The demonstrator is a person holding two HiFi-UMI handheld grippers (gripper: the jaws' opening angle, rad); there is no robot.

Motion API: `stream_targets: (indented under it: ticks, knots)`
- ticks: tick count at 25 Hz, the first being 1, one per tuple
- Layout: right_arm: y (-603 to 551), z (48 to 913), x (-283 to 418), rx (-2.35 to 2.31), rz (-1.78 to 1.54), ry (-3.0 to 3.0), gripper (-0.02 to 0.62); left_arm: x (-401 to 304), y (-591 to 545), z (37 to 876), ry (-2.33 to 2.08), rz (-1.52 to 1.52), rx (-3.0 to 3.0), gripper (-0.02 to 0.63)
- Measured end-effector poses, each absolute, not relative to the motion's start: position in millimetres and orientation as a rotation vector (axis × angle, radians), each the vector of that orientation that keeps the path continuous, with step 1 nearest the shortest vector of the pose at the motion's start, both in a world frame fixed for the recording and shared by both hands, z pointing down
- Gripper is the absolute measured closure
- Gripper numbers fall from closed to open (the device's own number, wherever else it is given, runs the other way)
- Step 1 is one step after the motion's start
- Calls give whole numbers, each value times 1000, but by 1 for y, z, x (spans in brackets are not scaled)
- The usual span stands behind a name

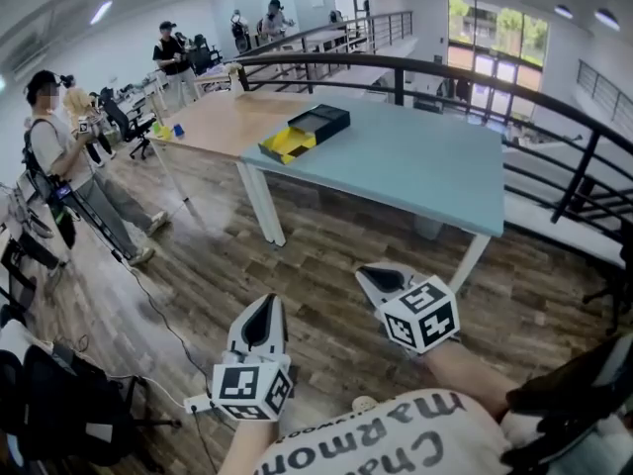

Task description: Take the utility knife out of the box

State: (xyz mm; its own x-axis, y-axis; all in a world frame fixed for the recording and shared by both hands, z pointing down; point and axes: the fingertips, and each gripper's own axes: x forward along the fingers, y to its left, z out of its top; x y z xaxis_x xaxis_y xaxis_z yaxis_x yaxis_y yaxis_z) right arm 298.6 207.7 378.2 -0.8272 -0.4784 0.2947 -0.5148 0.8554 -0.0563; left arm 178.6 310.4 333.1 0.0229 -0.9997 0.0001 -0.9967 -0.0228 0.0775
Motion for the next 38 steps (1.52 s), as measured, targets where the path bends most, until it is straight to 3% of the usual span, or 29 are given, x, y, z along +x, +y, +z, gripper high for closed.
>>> stream_targets:
  ticks: [7, 25, 38]
  knots:
    - [142, 375, 271, 656, 115, -2777, 555, 161, 242, 333, -2190, -153, 2171, 604]
    - [62, 424, 233, 627, 271, -2705, 555, 127, 144, 366, -2094, 22, 2150, 604]
    - [-56, 406, 155, 744, 307, -2704, 555, 44, 11, 342, -1985, 22, 2281, 604]
